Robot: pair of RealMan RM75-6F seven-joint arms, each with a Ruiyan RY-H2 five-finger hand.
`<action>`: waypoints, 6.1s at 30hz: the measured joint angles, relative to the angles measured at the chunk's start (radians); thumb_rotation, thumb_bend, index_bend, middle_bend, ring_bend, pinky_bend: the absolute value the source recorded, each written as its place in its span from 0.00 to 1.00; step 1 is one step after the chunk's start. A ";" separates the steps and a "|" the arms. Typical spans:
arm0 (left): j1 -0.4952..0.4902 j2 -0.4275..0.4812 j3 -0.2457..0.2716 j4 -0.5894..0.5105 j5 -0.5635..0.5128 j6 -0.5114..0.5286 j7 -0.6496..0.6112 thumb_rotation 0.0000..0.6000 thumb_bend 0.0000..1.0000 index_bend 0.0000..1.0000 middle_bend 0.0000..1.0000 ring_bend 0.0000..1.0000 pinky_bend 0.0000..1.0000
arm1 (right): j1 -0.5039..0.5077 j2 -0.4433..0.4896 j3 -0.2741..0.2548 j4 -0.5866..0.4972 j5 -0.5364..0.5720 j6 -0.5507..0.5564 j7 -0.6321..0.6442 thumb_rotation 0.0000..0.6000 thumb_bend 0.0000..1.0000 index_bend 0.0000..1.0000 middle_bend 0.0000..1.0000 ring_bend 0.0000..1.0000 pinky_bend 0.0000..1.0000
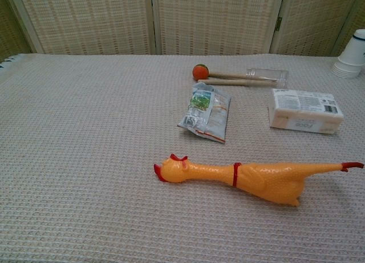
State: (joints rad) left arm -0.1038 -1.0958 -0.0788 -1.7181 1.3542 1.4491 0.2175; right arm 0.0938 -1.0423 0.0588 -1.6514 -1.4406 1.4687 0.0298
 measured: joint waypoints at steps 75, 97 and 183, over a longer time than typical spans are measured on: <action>0.024 0.071 -0.010 -0.036 -0.018 0.009 -0.125 1.00 0.62 0.18 0.00 0.00 0.08 | 0.902 -0.373 0.057 0.240 1.192 -0.672 -0.677 1.00 0.16 0.06 0.05 0.00 0.00; 0.023 0.077 -0.008 -0.023 -0.009 0.003 -0.152 1.00 0.61 0.18 0.00 0.00 0.08 | 0.896 -0.451 0.043 0.324 1.078 -0.626 -0.647 1.00 0.16 0.30 0.36 0.27 0.00; 0.028 0.081 -0.007 -0.045 -0.007 0.020 -0.113 1.00 0.61 0.18 0.00 0.00 0.08 | 0.587 -0.137 0.096 0.071 0.089 -0.540 0.354 1.00 0.05 0.00 0.01 0.00 0.00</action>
State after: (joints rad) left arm -0.0754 -1.0151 -0.0862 -1.7632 1.3476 1.4693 0.1041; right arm 0.6804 -1.1788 0.1548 -1.5803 -1.3513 0.9289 0.3833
